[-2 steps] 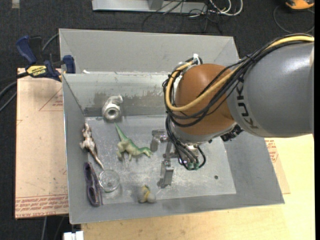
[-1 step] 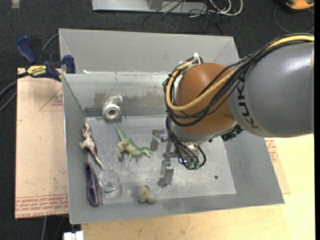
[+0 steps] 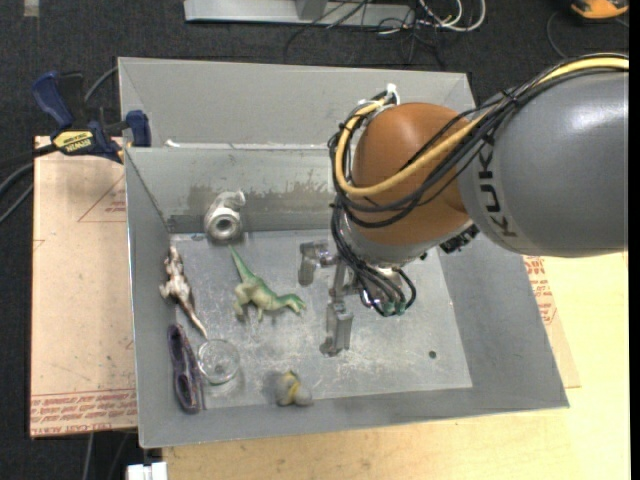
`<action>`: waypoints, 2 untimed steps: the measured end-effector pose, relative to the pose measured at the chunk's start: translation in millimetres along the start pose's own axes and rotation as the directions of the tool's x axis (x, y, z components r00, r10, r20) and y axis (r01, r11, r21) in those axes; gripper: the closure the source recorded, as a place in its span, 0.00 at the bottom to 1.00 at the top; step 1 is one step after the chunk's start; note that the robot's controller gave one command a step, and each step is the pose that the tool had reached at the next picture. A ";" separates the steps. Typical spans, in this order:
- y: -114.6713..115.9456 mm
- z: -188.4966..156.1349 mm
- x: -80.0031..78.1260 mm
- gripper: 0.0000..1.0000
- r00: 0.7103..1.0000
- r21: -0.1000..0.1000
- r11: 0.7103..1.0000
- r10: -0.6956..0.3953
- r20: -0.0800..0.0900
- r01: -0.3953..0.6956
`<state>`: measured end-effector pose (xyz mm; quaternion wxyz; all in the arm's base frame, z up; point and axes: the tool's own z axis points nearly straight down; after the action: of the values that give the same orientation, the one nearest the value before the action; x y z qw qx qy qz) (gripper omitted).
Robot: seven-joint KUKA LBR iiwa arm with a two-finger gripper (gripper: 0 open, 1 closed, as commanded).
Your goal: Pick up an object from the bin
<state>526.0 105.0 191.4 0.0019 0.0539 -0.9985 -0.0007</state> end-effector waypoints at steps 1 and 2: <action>-12.0 83.2 -23.2 0.00 0.999 0.000 0.999 -0.040 0.004 0.040; 23.9 98.1 -63.9 0.00 0.990 -0.002 0.990 -0.138 0.007 0.138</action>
Offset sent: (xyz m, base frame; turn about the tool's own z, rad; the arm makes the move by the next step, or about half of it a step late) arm 0.0587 0.0274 -0.0994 -0.1365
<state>586.6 135.8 93.1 -0.0015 0.1228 -0.9924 -0.0024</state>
